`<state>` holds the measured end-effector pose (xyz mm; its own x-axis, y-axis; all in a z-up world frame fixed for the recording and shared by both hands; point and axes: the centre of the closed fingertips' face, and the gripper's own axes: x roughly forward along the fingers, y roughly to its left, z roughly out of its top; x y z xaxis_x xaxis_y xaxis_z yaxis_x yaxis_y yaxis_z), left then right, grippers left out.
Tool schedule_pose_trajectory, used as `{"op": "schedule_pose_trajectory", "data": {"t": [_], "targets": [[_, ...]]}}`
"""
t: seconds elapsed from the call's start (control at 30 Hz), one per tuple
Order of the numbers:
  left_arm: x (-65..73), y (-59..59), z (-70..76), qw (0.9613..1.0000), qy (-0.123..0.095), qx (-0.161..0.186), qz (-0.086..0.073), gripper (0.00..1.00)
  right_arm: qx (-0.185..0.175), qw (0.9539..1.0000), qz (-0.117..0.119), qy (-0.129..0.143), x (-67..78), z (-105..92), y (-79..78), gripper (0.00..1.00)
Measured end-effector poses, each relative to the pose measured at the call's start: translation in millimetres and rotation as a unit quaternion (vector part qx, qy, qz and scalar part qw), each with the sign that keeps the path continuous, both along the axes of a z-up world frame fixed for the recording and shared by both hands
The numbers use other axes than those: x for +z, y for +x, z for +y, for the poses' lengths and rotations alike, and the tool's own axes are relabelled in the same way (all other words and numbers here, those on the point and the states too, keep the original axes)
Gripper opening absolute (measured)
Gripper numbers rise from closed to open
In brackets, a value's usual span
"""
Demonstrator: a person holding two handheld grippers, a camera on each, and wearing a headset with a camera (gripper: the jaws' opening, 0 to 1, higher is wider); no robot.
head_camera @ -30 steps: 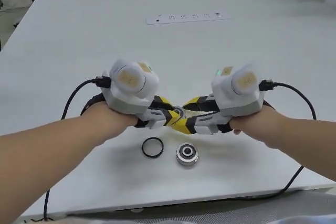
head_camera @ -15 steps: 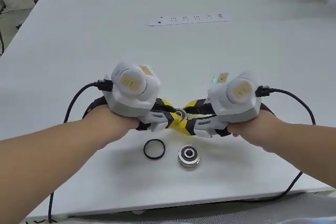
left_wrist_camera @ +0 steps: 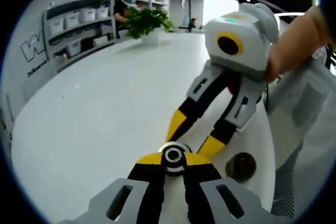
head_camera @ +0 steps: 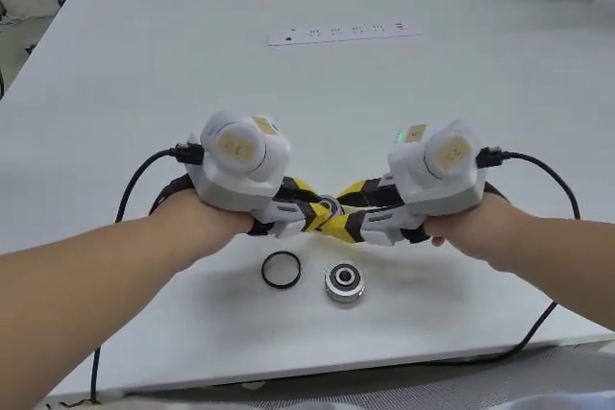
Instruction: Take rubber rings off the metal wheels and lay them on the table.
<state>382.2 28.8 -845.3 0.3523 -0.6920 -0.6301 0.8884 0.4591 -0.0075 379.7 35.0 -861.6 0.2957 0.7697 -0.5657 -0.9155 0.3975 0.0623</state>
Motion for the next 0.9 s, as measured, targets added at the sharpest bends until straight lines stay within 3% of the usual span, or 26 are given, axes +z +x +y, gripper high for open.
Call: {"op": "schedule_pose_trajectory", "data": {"t": [0.33, 0.9], "targets": [[-0.9, -0.1, 0.4, 1.0, -0.002, 0.001, 0.002, 0.14, -0.007, 0.9993, 0.03, 0.02, 0.7, -4.0, -3.3, 0.21], [-1.3, 1.0, 0.7, 1.0, -0.003, 0.003, 0.005, 0.14, -0.003, 0.9992, 0.038, 0.014, 1.1, -6.1, -9.5, 0.11]]}}
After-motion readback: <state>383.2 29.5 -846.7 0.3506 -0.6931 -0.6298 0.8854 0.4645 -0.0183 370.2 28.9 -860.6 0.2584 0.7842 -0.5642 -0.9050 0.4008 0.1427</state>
